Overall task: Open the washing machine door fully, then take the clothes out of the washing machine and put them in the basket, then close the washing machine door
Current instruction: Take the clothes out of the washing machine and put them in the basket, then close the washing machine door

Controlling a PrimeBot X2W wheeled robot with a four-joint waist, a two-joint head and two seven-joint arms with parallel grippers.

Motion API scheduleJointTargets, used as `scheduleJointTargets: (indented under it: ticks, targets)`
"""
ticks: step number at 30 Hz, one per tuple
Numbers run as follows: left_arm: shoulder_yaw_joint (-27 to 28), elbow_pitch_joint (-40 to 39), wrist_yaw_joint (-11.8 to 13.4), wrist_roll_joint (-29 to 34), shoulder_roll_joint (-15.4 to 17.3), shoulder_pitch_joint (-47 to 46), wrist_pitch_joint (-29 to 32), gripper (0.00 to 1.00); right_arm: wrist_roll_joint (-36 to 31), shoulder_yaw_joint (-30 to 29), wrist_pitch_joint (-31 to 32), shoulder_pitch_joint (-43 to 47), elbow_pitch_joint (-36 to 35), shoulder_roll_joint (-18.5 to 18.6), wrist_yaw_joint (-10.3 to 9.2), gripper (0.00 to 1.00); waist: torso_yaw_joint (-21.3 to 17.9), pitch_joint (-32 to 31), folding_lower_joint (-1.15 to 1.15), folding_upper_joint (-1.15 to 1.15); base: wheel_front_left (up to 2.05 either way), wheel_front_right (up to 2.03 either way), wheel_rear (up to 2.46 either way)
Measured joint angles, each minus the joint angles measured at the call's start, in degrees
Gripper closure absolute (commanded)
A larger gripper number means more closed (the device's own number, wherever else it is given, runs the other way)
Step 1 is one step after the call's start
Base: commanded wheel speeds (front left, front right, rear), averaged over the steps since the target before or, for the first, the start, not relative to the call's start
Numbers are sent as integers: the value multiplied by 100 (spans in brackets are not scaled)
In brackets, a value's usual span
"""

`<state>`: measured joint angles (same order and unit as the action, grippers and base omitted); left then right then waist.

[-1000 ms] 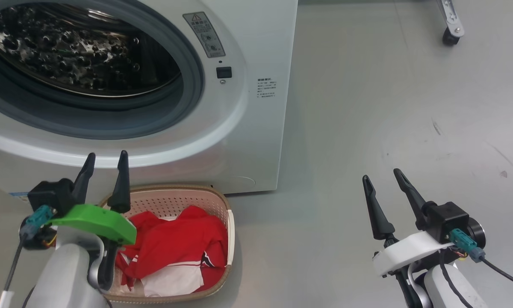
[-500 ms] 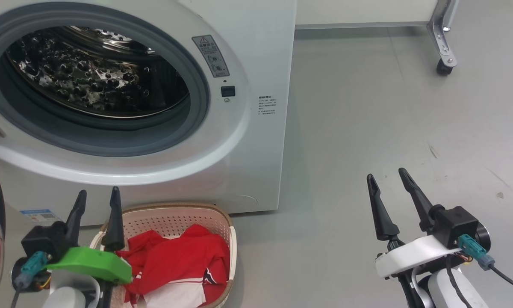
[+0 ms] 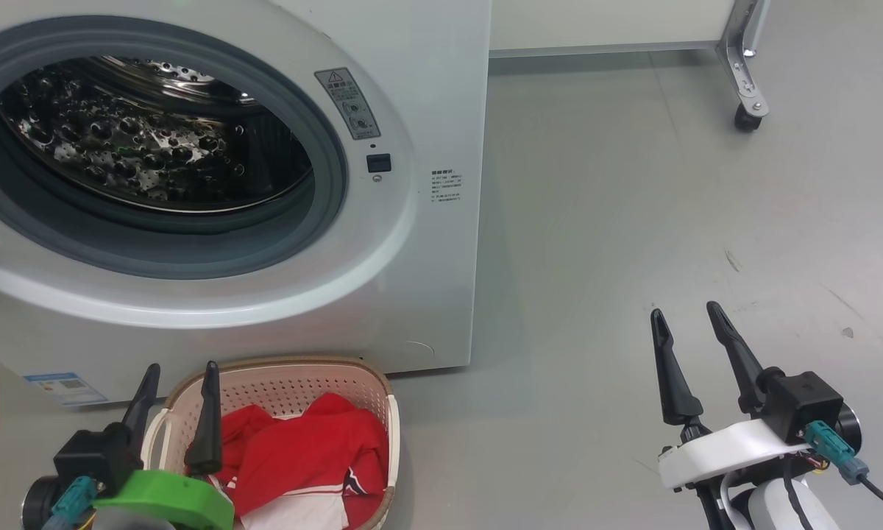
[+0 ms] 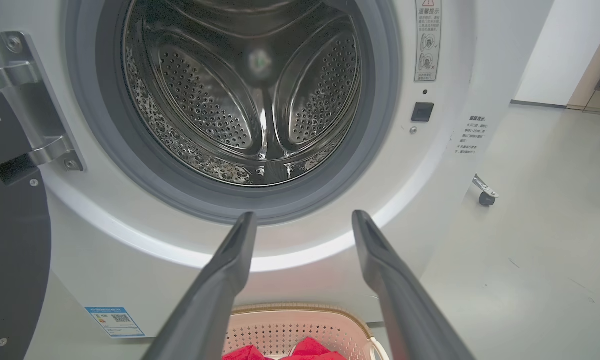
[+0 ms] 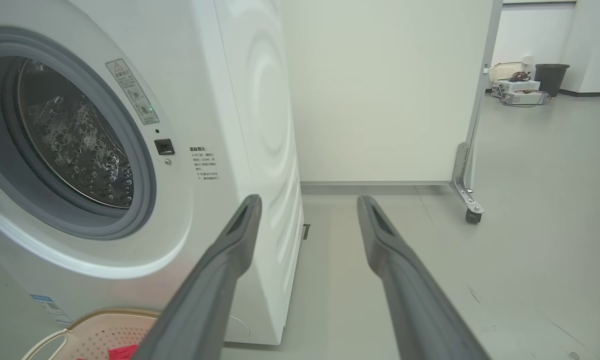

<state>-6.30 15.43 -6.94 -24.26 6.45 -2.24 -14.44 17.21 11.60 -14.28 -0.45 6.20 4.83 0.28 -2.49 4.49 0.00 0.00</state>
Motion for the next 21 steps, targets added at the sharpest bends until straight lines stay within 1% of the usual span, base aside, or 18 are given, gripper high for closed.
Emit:
scheduleJointTargets:
  ticks: [6, 13, 21]
  targets:
    - [-38, -196, 0, 220, -2, 162, 0, 0, -13, -64, 0, 52, -40, -24, -45, 0, -26, 26, 0, 0, 0, 0, 0]
    - [-90, -460, 0, 224, -31, 232, 0, 0, -24, -85, 0, 64, -97, -26, -44, 0, -45, 51, 0, 0, 0, 0, 0]
    - [-111, -586, 0, 263, -44, 285, 0, 0, -71, -102, 0, 77, -114, -31, -44, 0, -43, 60, 0, 0, 0, 0, 0]
